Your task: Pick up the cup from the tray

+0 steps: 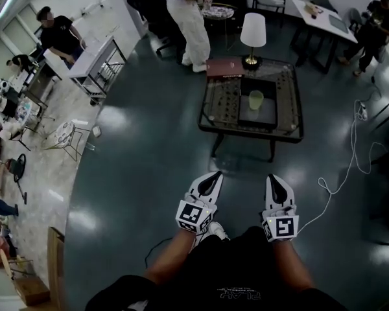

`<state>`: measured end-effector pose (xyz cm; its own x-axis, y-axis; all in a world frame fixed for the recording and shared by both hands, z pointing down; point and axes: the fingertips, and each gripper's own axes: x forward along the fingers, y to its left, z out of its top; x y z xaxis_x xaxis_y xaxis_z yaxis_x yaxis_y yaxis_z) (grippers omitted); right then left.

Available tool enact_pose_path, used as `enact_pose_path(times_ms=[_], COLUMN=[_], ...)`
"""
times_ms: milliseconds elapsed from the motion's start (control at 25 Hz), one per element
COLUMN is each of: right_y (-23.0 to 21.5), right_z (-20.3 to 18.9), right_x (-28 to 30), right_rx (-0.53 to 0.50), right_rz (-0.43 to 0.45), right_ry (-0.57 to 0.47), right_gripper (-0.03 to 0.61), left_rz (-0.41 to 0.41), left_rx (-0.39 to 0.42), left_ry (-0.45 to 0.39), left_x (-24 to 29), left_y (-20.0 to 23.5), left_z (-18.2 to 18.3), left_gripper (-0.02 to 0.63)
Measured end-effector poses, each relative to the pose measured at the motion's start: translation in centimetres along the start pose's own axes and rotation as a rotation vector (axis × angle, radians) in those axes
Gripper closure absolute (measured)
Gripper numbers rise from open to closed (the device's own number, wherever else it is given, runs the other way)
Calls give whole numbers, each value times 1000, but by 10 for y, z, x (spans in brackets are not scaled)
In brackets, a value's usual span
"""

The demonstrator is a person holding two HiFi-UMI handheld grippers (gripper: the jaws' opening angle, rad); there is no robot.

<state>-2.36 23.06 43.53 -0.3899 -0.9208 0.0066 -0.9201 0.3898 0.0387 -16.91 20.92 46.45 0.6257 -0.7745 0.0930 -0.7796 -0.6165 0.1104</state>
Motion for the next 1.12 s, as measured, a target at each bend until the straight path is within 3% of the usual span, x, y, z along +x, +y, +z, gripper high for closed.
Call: enact_pose_path(times_ms=[400,1120], right_y=[-25,-108], right_z=[-12,-12], right_x=[27,106], right_rx=[12,34], right_rz=[-8,98], right_ry=[25,10], right_gripper=[568,568], left_rz=[-20,28], left_rx=[-10,9], left_ry=[25,36], left_x=[35,144], left_y=[9,10], left_z=[-4,14], left_gripper=[601,601])
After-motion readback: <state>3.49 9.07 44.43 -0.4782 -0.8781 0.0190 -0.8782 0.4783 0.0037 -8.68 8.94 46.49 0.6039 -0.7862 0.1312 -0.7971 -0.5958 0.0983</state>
